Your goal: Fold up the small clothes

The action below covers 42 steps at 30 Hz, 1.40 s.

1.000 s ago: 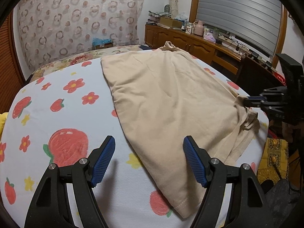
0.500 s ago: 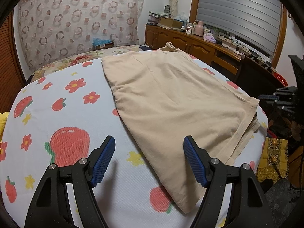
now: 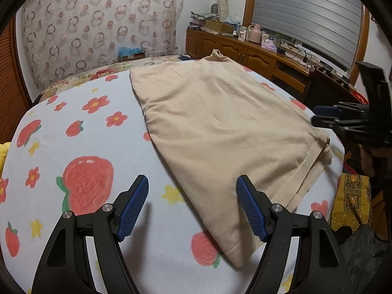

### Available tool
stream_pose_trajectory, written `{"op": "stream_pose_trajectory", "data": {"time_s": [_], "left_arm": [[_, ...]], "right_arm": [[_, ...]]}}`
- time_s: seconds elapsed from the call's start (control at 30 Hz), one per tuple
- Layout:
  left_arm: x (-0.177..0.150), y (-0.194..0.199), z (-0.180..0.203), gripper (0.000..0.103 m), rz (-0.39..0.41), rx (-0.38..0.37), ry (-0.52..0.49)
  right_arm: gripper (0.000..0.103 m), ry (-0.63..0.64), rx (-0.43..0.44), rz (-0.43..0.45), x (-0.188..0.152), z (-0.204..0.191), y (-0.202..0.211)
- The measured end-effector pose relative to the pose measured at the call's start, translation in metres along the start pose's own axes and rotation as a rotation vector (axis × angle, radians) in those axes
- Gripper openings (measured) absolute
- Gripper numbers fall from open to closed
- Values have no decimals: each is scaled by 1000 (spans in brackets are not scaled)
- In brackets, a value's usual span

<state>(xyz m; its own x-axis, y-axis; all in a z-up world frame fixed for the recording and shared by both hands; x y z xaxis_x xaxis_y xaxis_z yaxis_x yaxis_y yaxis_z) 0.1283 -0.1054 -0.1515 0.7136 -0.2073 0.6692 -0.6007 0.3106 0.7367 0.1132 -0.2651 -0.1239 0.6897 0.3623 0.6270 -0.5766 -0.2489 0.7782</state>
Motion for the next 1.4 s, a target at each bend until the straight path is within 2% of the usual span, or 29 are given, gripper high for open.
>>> {"op": "stream_pose_trajectory", "data": {"time_s": [0.07,0.1,0.23,0.37,0.6,0.7,0.77,0.83,0.9,1.0,1.13,1.2,1.23,1.4], "left_arm": [[-5,0,0,75,-10,-5,2],[-7,0,1,75,-14,-8,4],[-15,0,4,74,-29,-27,12],[-18,1,12,48,-32,-78,16],[-23,-2,20,45,-54,-87,-8],[-24,-1,21,44,-53,-88,-8],[-25,-1,22,37,-56,-91,-17],[-27,0,24,35,-55,-92,-21],[-26,0,24,35,-55,-87,-25],[-27,-1,25,35,-60,-90,-31],[-27,0,32,35,-66,-127,-39],[-28,1,34,21,-67,-139,-44],[-27,1,34,8,-66,-132,-47],[-9,24,36,5,13,-152,-53]], "right_arm": [[47,-19,-5,-10,-3,2,-9],[52,-27,-7,-17,-4,3,-13],[59,-58,-9,-35,-11,7,-19],[64,-93,2,-40,-15,11,-18],[64,-82,35,-42,-21,1,-14],[57,-75,44,-42,-22,-2,-13],[49,-63,47,-44,-22,-5,-11],[42,-56,61,-50,-22,-10,-10],[25,-48,80,-48,-22,-15,-8],[11,-27,103,-49,-22,-24,-9],[9,-7,115,-45,-22,-28,-9],[8,-19,128,-39,-21,-25,-9],[8,-26,134,-28,-20,-24,-7],[7,-68,148,75,-3,-16,17]]}}
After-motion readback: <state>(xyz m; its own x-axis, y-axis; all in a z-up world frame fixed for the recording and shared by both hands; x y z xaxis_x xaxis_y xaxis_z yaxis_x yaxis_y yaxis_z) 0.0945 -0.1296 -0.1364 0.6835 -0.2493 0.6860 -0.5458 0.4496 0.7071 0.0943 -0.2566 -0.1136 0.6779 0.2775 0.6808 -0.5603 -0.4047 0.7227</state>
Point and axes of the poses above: each gripper's, at about its wrist camera, not at the fingertips, and y roughly against the way its jaws point, z to its right, x to its top, the point moved 10 cm from there along -y, roughly the way its jaws point, and after that the axes turned 2 degrees about -z, right-handed, at the moved point
